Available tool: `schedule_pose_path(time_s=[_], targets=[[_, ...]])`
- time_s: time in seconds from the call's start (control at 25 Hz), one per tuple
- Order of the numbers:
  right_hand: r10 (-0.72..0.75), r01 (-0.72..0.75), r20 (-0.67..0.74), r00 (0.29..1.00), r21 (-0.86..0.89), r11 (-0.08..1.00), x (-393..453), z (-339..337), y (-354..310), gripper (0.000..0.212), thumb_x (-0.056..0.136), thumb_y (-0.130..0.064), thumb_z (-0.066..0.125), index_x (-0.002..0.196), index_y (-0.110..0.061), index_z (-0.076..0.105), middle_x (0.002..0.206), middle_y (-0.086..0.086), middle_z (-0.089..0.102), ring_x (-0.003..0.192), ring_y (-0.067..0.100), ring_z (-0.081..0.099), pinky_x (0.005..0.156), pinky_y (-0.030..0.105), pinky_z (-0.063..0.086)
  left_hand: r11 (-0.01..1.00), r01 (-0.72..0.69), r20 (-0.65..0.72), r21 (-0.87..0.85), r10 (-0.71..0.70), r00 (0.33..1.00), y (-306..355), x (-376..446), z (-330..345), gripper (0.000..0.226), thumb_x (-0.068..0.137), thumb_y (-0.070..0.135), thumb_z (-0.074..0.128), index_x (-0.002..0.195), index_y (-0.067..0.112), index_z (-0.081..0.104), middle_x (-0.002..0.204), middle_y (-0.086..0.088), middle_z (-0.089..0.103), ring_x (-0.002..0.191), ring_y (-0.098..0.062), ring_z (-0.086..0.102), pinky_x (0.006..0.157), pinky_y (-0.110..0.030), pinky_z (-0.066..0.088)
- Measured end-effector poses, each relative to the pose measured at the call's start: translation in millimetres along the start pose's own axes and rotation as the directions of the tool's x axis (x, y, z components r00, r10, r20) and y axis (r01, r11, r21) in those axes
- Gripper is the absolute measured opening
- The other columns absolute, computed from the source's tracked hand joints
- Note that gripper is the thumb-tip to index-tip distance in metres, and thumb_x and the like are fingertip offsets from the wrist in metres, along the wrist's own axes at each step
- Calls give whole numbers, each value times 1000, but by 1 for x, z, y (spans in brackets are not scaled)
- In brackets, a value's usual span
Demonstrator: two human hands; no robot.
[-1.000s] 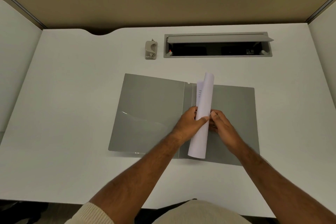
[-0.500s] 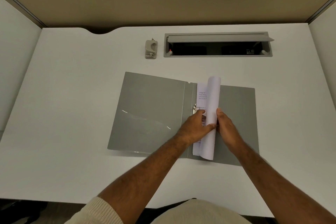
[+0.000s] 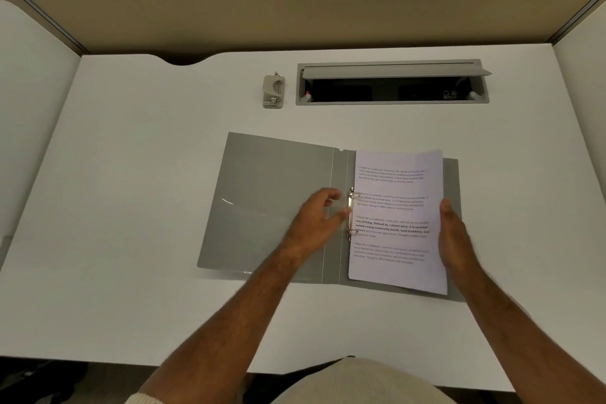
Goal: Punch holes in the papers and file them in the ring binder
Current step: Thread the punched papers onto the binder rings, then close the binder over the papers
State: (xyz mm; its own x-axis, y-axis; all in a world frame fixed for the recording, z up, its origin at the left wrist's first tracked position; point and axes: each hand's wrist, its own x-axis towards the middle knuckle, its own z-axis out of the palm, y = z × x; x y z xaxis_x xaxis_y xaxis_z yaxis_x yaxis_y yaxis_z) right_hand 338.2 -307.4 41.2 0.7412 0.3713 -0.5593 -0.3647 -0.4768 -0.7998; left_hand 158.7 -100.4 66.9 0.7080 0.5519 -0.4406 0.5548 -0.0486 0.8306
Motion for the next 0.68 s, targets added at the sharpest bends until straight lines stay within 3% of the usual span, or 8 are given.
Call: schedule_pose_path(time_s=[0.12,0.28,0.36,0.52,0.68], targets=[[-76,51,-101,992,-237,970,15,-28,25,63,93,-74,36,121,-23,61,118,5,68,109,28,67,95,49,54,997,-29,-237,66,44,970,-24,1,-40,38,92,26,74,127,21,62,127,8,57,119,-10,54,104,-36,51],[-126,67,-135,983,-377,924,14,-41,26,53,101,-51,48,139,-13,50,137,10,57,125,30,55,108,48,44,984,66,-445,165,15,895,-62,3,-98,38,88,23,78,123,16,64,123,0,60,119,-21,56,108,-42,47],[-154,47,-199,968,-459,887,15,-43,28,48,103,-38,52,138,-7,50,136,18,55,124,37,54,105,50,44,970,143,-502,197,-25,864,-74,2,-121,43,87,26,78,126,16,63,128,-4,60,123,-26,53,110,-40,43],[-161,0,-289,944,-489,872,16,-45,32,50,99,-36,60,136,-3,50,131,22,55,118,40,55,103,53,42,904,320,-563,284,-113,819,-83,0,-148,58,86,35,78,137,20,55,143,-8,50,132,-34,47,111,-49,38],[-74,-28,-242,968,-394,919,11,-41,30,46,98,-40,59,131,-9,50,121,13,61,110,36,59,93,45,49,913,378,-520,150,-253,816,-92,3,-160,73,85,39,78,146,14,46,148,-12,47,132,-35,51,111,-49,42]])
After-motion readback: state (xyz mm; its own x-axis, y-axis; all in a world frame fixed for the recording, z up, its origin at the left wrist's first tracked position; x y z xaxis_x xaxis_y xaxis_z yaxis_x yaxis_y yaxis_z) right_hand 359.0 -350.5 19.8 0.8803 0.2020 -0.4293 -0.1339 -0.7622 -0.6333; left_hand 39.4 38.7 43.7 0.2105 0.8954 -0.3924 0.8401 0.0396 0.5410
